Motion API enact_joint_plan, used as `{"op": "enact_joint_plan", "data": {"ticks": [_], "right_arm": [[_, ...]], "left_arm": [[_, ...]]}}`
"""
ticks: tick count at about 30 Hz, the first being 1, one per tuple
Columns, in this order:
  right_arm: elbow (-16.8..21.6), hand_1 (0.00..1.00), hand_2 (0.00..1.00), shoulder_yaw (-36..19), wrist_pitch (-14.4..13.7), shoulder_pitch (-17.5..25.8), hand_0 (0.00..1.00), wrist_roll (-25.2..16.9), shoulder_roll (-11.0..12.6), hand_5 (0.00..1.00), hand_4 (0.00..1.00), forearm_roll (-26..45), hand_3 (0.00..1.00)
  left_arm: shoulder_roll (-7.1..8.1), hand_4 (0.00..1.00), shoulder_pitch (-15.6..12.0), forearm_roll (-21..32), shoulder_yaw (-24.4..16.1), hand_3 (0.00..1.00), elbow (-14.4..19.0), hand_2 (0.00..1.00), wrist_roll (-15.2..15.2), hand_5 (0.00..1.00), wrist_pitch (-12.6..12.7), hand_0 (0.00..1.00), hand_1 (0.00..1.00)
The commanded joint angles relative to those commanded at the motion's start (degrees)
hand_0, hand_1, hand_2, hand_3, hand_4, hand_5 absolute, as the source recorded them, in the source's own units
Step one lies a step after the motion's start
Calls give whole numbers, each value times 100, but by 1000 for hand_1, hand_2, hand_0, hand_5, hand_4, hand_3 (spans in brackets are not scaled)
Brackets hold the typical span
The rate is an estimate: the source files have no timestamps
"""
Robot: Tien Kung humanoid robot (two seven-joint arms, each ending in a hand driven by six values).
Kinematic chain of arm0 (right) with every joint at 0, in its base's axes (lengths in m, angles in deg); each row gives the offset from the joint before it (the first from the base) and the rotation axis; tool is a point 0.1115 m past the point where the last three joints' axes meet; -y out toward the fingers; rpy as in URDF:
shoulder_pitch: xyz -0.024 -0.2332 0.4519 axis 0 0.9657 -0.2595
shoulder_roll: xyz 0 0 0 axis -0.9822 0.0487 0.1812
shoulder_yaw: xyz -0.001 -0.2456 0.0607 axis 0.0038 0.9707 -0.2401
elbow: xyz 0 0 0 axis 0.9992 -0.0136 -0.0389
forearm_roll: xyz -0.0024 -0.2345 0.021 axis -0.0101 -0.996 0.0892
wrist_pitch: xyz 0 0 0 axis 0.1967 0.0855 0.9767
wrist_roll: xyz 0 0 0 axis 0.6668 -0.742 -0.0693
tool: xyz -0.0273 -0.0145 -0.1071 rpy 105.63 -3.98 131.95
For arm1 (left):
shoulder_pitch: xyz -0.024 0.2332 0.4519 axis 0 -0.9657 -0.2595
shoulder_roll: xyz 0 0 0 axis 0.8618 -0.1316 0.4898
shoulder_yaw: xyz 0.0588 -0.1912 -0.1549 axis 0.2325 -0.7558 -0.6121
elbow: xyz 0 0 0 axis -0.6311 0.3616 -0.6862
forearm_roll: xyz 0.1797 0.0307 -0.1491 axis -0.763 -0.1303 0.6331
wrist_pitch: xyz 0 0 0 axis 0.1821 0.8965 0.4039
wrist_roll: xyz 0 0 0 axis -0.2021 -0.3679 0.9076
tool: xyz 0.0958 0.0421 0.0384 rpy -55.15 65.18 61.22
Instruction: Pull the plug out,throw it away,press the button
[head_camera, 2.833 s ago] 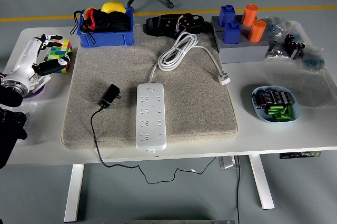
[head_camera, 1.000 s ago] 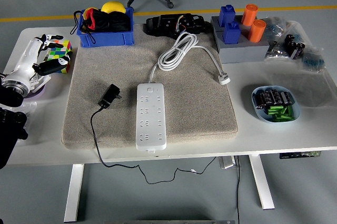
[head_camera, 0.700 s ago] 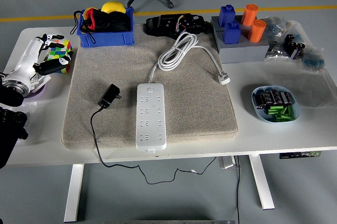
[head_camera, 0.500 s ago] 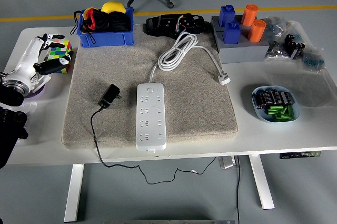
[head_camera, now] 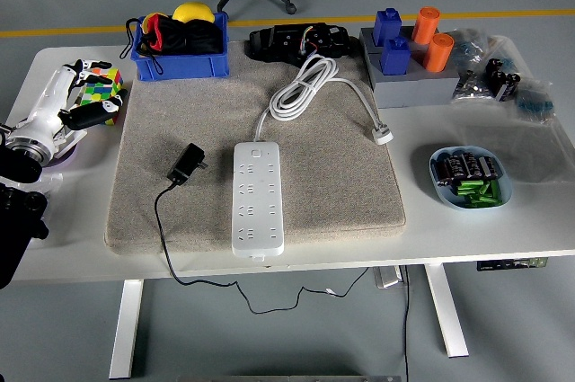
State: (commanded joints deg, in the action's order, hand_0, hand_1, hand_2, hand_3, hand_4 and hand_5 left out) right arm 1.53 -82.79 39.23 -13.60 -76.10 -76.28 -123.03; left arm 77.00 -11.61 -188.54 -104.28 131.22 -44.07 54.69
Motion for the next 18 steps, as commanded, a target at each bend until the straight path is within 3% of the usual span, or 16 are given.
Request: {"op": "enact_joint_plan", "data": {"ticks": [18], "right_arm": [[0, 659, 642, -50, -1, 25, 740, -20, -40, 480, 661, -16, 611]], "left_arm": [[-11, 697, -47, -12, -24, 757, 4, 666, -5, 311, -1, 816, 779]]}}
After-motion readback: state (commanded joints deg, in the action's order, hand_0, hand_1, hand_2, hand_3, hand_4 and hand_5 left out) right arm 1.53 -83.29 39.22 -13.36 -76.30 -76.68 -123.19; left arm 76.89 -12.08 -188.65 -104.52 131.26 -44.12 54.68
